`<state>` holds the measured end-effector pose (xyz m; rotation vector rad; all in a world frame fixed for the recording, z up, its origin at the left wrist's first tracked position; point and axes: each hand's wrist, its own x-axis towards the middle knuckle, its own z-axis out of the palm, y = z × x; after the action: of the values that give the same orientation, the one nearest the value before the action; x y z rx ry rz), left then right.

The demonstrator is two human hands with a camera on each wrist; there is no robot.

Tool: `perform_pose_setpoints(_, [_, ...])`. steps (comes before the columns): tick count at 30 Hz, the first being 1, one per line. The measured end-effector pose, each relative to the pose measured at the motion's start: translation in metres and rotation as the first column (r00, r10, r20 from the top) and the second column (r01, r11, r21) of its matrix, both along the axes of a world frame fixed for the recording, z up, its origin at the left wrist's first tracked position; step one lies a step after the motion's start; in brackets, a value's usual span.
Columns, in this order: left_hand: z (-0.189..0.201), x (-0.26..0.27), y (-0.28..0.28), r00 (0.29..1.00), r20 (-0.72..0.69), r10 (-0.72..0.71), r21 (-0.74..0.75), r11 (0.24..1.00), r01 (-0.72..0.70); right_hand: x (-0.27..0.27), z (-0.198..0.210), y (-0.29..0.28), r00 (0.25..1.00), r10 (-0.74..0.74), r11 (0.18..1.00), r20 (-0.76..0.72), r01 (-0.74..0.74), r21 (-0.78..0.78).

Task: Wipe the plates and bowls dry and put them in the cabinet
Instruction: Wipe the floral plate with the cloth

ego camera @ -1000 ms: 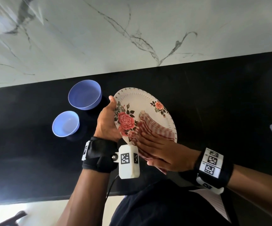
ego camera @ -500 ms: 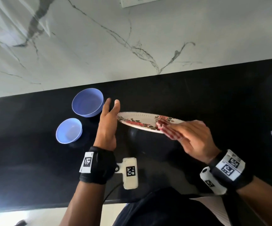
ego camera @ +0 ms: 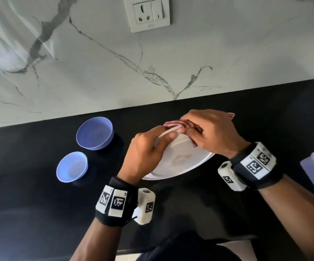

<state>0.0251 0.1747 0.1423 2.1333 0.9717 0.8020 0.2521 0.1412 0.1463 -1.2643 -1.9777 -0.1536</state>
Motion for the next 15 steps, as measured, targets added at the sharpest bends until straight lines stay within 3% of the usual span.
perform_pose_setpoints(5, [-0.005, -0.009, -0.006, 0.995, 0.079, 0.062, -0.004, 0.998, -0.062, -0.007, -0.014, 0.011, 0.999, -0.038, 0.984, 0.02, 0.034, 0.174])
perform_pose_setpoints(8, [-0.009, -0.017, -0.012, 0.985, 0.125, 0.12, -0.031, 0.993, -0.117, -0.004, -0.03, 0.013, 0.974, -0.072, 0.98, -0.213, 0.11, 0.168])
perform_pose_setpoints(11, [-0.014, -0.028, -0.015, 0.972, 0.168, 0.165, -0.064, 0.986, -0.156, -0.001, -0.056, 0.007, 0.852, -0.15, 0.978, -0.502, 0.204, 0.054])
perform_pose_setpoints(15, [-0.013, -0.034, -0.022, 0.962, 0.219, 0.165, -0.118, 0.983, -0.142, -0.002, -0.077, 0.003, 0.722, -0.207, 0.971, -0.66, 0.233, -0.05])
